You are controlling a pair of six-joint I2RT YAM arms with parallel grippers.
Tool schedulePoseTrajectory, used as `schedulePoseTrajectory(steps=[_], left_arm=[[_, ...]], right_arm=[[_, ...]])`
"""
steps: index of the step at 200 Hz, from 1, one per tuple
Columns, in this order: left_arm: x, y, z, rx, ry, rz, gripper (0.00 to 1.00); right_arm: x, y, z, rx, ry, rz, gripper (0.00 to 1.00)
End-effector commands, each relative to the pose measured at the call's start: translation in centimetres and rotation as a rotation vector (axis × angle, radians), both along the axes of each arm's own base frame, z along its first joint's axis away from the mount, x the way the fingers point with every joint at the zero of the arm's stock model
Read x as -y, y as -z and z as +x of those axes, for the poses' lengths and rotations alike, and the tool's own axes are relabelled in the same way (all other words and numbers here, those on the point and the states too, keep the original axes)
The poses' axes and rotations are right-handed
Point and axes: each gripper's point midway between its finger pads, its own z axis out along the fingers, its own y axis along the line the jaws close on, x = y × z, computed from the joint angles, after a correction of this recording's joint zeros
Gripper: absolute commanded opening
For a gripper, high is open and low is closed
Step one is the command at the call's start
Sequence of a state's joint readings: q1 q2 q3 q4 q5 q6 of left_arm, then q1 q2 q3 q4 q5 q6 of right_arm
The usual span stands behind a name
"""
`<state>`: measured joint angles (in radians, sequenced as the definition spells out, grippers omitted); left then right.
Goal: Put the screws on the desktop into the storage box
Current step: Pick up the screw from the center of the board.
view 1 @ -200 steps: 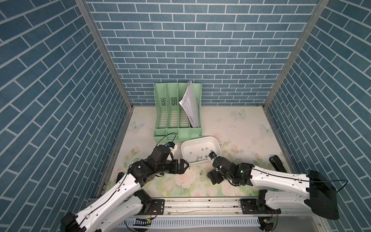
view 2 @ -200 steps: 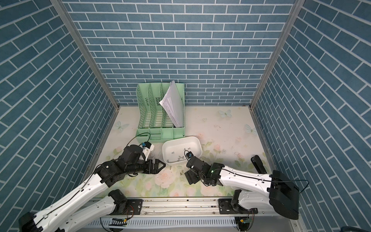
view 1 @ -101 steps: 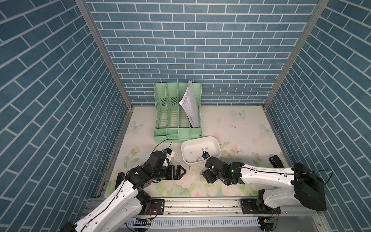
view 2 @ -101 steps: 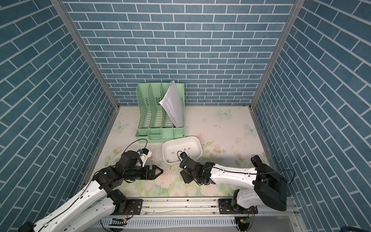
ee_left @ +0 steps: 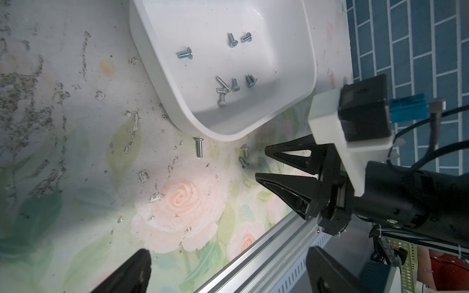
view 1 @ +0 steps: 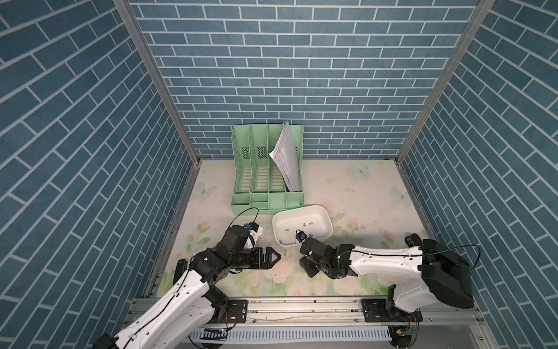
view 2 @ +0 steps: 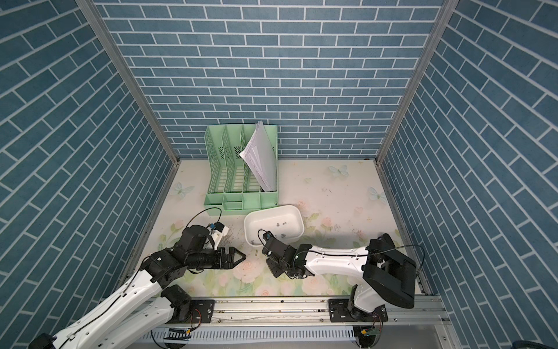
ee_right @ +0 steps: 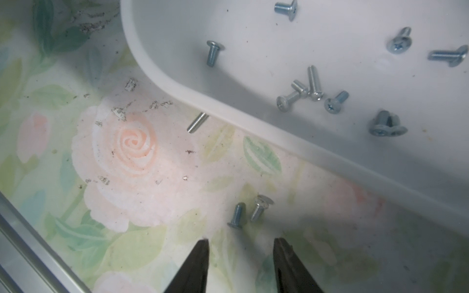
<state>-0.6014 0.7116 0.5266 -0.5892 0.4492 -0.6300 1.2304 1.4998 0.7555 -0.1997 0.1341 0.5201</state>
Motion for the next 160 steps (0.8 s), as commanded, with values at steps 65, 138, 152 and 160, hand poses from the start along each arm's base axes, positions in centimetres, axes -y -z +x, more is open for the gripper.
schedulePoseTrajectory(steps=[65,138,152,160], left_arm=[[0.2,0.1,-0.1,0.01,0.033,-0.004,1.0],[0.4,0.2,-0.3,0.003,0.058,-0.007,1.0],[0.4,0.2,-0.3,0.002,0.058,-0.005,1.0],[0.4,0.2,-0.3,0.002,0.058,-0.005,1.0]], right_arm=[[-1.7,0.7,-0.3,-0.015,-0.011,0.007,0.37],[-1.9,1.9,-0.1,-0.017,-0.018,-0.032,0.32],[-1.8,2.2,-0.1,-0.017,-0.018,-0.042,0.31],[-1.7,2.3,-0.1,-0.018,-0.019,-0.048,0.3]])
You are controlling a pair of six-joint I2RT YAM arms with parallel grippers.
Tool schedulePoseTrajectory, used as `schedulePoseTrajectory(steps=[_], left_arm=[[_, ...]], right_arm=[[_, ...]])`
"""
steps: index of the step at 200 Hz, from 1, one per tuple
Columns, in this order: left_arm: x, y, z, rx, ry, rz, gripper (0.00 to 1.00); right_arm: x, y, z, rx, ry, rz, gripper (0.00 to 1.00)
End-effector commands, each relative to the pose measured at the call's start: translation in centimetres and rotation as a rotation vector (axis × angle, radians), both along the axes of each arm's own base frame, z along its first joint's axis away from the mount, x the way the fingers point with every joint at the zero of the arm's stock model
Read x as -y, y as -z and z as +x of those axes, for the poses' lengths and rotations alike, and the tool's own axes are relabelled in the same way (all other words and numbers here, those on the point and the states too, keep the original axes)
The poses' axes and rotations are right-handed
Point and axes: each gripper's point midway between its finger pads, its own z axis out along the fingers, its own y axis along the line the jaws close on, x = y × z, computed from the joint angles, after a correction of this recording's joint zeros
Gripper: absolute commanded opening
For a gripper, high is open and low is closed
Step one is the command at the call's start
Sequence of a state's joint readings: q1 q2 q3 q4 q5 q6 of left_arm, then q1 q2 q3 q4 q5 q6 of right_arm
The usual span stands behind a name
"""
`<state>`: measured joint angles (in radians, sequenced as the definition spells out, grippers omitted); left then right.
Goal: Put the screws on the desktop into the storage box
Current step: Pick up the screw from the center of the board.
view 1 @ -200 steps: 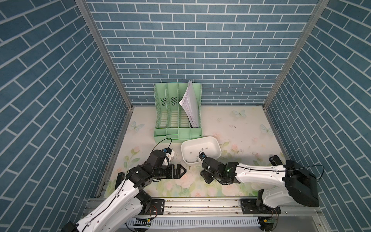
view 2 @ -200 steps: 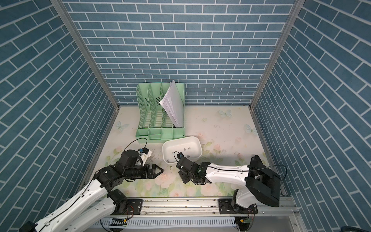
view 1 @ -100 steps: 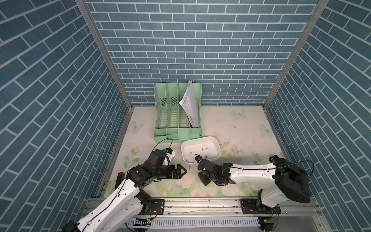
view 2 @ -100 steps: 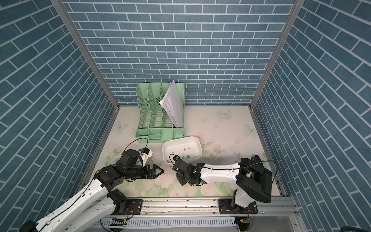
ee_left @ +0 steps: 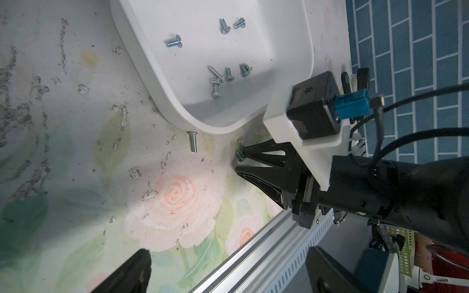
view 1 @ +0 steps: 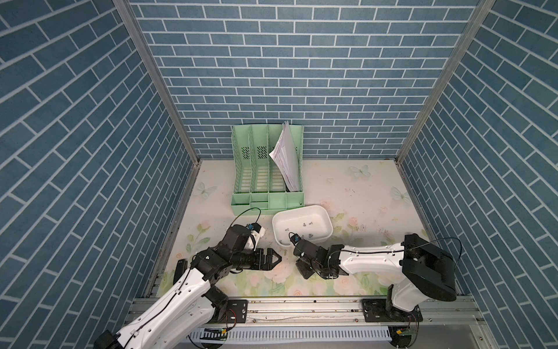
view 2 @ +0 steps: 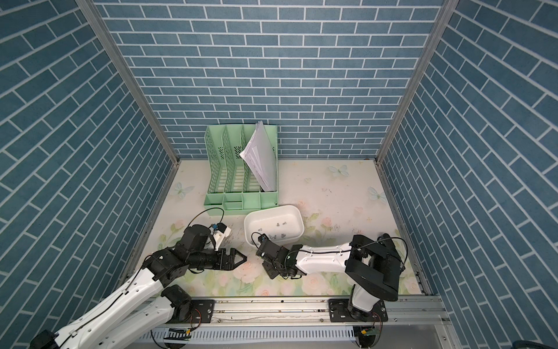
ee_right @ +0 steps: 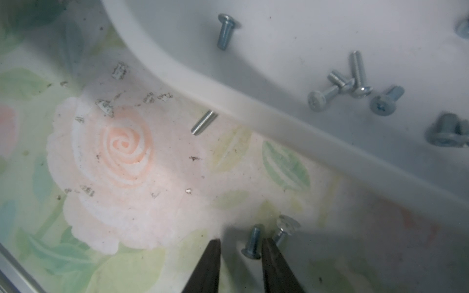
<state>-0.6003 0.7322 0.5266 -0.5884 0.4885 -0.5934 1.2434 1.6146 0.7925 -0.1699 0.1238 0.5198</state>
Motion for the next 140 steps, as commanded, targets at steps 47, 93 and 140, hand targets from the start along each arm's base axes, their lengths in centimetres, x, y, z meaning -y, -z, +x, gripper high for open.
schedulePoseTrajectory(steps=[47,93,140], left_arm=[[-0.1,0.1,0.2,0.01,0.002,0.001,1.0],[-0.1,0.1,0.2,0.011,-0.002,0.004,1.0],[-0.1,0.1,0.3,0.011,-0.004,0.005,1.0]], right_arm=[[0.0,0.9,0.4,0.018,0.008,-0.044,0.26],[0.2,0.7,0.6,0.03,0.009,-0.055,0.2],[0.3,-0.5,0.5,0.043,-0.007,-0.035,0.14]])
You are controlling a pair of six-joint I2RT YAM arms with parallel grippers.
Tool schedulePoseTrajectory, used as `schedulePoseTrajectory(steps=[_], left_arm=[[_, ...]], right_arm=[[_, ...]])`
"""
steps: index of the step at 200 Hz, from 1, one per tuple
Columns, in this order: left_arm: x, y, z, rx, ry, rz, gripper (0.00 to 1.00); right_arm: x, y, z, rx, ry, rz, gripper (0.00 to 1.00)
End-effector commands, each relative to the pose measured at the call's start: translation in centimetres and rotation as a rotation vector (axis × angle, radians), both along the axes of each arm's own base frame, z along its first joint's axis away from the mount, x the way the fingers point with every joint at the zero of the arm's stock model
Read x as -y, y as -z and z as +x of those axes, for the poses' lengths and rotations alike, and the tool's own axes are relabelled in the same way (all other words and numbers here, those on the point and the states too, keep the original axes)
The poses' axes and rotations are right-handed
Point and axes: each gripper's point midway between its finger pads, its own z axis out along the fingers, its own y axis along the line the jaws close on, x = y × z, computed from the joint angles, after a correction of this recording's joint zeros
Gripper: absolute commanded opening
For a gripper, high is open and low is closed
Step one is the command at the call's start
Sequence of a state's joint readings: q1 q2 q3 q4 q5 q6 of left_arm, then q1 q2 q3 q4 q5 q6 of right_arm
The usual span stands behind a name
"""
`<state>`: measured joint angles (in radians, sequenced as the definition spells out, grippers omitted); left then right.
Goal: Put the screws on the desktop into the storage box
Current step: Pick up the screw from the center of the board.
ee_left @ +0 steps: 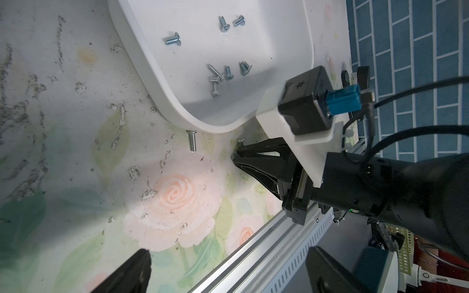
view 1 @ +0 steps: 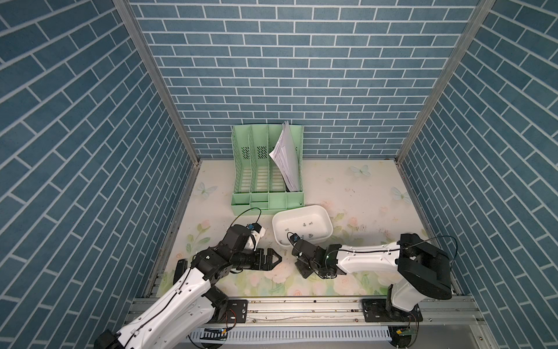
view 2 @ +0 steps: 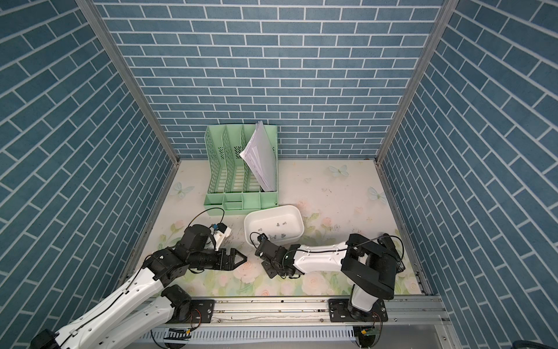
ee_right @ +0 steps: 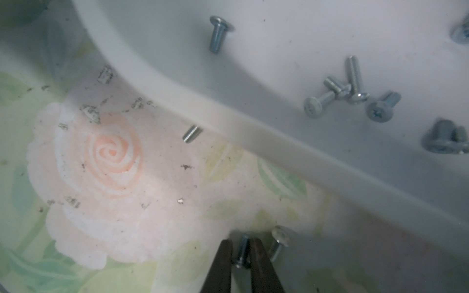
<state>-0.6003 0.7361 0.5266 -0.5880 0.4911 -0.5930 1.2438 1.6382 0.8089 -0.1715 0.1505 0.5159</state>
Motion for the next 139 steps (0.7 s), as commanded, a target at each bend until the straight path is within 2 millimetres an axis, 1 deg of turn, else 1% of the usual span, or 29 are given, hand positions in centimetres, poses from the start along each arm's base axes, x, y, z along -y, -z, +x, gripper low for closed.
schedulePoseTrajectory(steps=[1,29,84,114,139], left_arm=[[-0.2,0.0,0.3,0.014,-0.006,0.005,1.0],[-0.2,0.0,0.3,0.015,-0.006,0.005,1.0],[-0.2,0.1,0.3,0.012,-0.007,0.007,1.0],[-0.2,0.1,0.3,0.012,-0.008,0.008,1.0],[-0.2,0.1,0.3,0.013,-0.01,0.007,1.0]], right_arm=[[0.4,-0.8,0.0,0.022,-0.016,-0.018,0.14],[0.8,-1.7,-0.2,0.027,-0.023,-0.001,0.13],[1.7,-5.0,0.0,0.07,-0.015,0.054,0.13],[2.2,-6.6,0.8,0.097,0.003,0.076,0.13],[2.6,-7.5,2.0,0.118,0.024,0.091,0.13]])
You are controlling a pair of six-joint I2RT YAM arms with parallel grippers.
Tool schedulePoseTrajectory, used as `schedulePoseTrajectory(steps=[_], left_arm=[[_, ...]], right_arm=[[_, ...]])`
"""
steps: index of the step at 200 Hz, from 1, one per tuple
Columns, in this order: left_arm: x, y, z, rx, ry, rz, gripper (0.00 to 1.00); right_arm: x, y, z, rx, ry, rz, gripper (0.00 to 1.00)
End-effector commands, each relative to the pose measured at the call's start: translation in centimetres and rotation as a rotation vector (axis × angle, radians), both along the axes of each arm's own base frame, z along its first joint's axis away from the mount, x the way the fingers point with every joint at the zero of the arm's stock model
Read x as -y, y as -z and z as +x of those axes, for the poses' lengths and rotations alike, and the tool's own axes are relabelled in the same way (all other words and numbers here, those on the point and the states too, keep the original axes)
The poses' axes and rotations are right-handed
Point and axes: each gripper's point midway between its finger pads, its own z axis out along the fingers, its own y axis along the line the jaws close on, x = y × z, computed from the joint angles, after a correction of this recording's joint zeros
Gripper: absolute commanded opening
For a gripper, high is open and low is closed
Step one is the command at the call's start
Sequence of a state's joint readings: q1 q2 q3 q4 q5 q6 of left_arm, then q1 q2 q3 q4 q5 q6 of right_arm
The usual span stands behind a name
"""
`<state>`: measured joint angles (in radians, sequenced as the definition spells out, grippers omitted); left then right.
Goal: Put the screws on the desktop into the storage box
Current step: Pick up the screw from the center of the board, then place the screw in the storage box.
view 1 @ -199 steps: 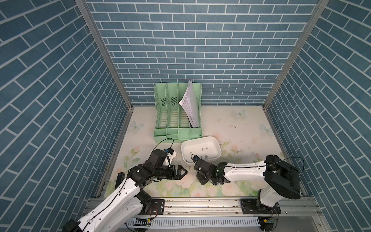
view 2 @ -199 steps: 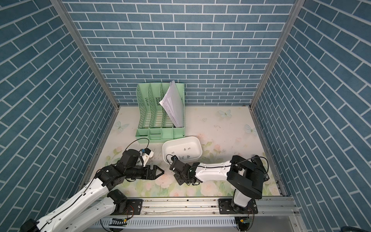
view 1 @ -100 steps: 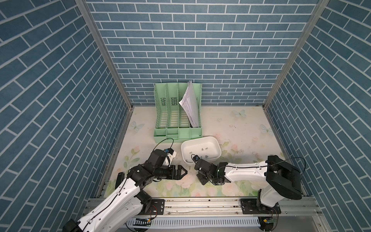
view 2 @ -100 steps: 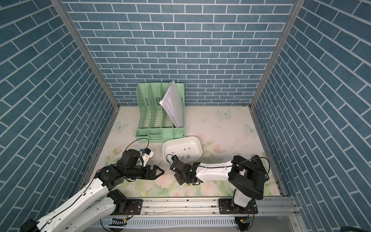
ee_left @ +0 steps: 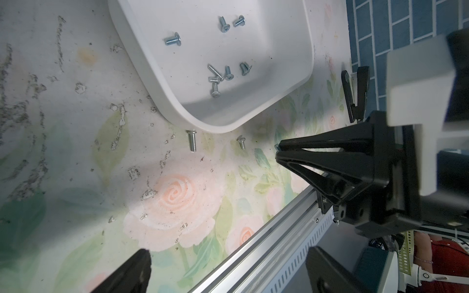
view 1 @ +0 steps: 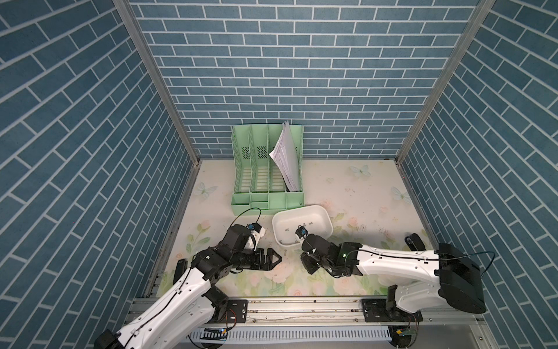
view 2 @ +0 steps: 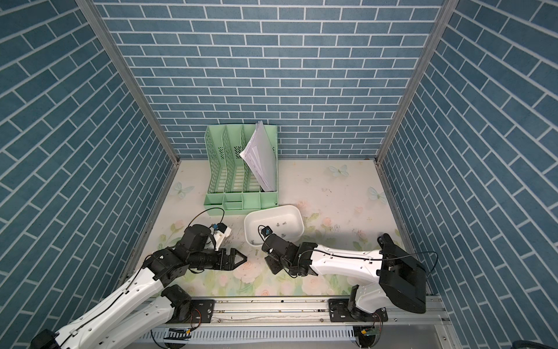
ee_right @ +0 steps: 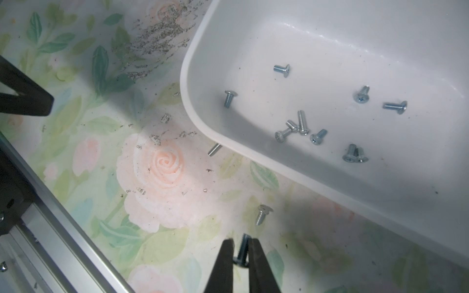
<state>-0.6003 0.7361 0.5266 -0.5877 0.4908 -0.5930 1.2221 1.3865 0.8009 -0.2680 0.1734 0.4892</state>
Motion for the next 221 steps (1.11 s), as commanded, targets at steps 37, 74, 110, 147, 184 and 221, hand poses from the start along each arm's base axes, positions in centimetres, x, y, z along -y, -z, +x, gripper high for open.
schedulePoseTrajectory(steps=[37,74,110,147,184,221], left_arm=[[-0.2,0.1,0.3,0.012,-0.01,0.005,1.0],[-0.2,0.1,0.4,0.013,-0.015,0.007,1.0],[-0.3,0.4,0.5,0.006,-0.021,0.016,1.0],[-0.3,0.1,0.7,0.012,-0.032,0.009,1.0],[-0.2,-0.1,0.8,0.018,-0.037,0.003,1.0],[-0.1,-0.1,1.1,0.02,-0.041,0.005,1.0]], right_arm=[[1.7,-2.0,3.5,0.069,0.042,-0.014,0.13],[2.1,-2.9,6.0,0.089,0.062,-0.003,0.13],[1.7,-3.0,8.1,0.102,0.07,0.0,0.13],[1.0,-3.3,10.0,0.119,0.078,0.004,0.36],[1.6,-3.4,11.4,0.13,0.109,-0.012,0.65],[4.5,-2.4,12.8,0.133,0.181,-0.071,0.75]])
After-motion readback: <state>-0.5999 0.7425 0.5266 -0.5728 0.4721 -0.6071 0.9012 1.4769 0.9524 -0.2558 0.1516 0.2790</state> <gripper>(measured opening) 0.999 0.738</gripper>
